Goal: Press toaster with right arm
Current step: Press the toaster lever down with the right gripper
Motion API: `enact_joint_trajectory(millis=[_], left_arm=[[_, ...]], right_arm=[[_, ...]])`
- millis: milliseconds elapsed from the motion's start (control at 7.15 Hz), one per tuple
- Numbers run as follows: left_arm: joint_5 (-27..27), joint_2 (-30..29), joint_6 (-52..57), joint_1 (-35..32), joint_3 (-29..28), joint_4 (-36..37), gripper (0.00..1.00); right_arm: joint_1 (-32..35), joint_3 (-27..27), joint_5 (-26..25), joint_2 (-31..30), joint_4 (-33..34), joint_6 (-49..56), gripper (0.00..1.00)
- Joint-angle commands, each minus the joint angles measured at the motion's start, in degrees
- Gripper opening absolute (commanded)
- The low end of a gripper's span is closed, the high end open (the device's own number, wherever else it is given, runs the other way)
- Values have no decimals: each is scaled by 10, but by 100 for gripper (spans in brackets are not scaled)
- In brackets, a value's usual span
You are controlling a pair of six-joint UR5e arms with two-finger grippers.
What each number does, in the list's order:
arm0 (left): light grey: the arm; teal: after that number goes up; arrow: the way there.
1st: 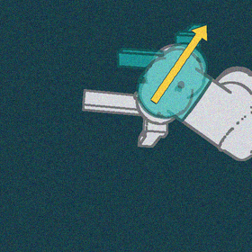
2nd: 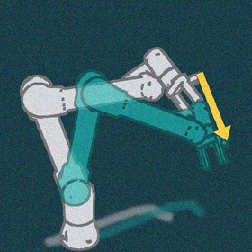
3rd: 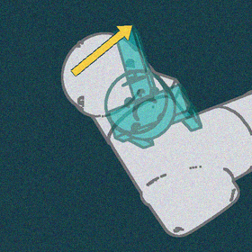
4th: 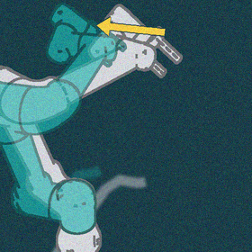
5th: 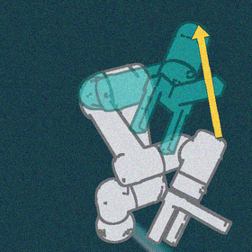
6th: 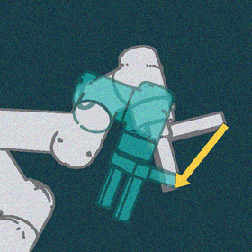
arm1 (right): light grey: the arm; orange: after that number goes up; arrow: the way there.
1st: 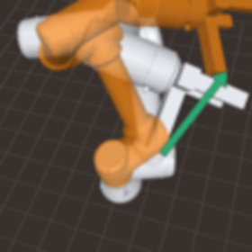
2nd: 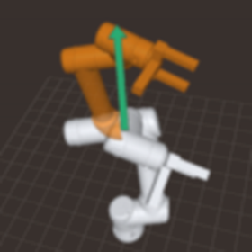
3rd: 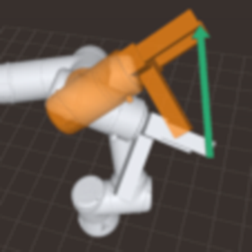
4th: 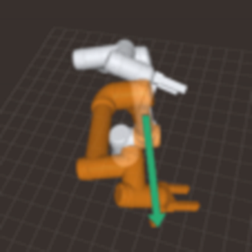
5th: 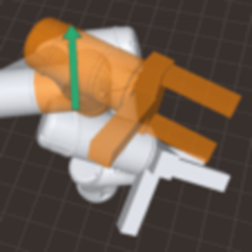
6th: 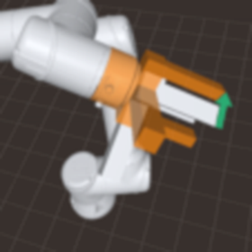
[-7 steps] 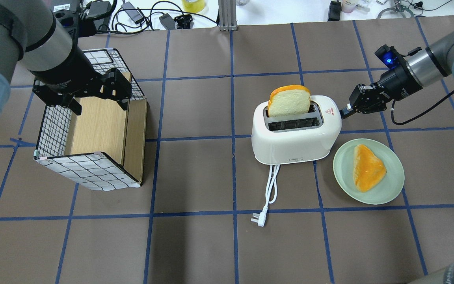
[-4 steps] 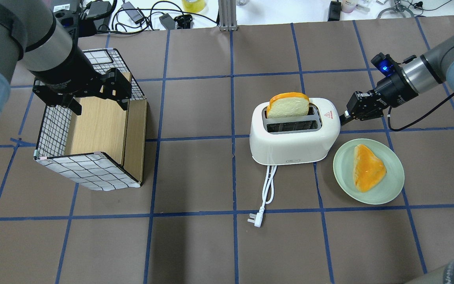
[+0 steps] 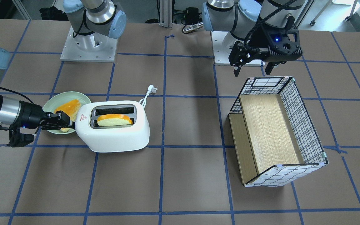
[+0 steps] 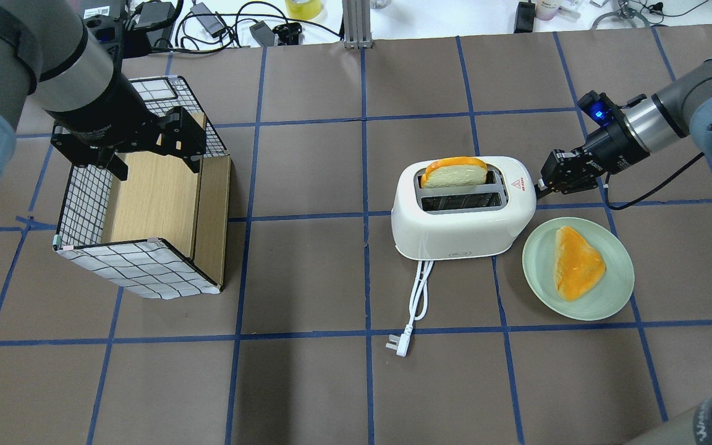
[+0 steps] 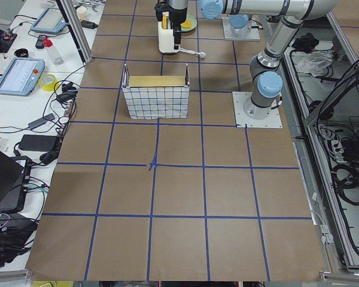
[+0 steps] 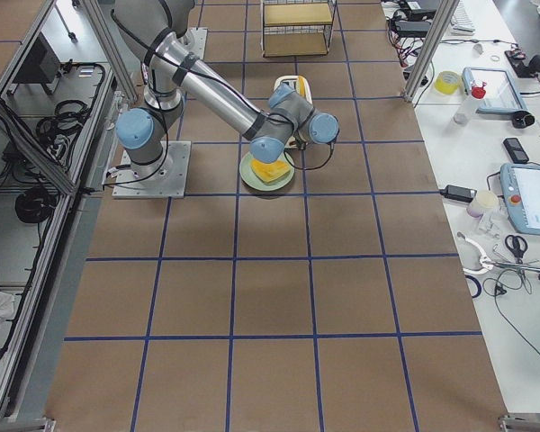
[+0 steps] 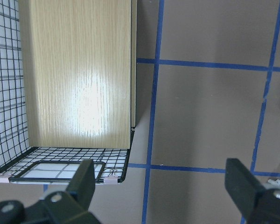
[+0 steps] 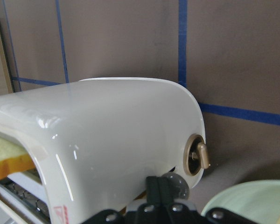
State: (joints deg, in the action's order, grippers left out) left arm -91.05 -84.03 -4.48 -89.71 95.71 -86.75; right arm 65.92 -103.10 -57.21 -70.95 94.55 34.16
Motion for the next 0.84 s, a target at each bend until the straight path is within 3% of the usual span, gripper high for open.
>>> enact_joint_trajectory(millis=[0, 699], left_arm=[[0, 0, 0, 1, 0, 0, 100], [0, 0, 0, 0, 0, 0, 100]], right_arm=[[0, 1, -4, 10, 14, -2, 0], [0, 4, -3, 15, 30, -31, 0]])
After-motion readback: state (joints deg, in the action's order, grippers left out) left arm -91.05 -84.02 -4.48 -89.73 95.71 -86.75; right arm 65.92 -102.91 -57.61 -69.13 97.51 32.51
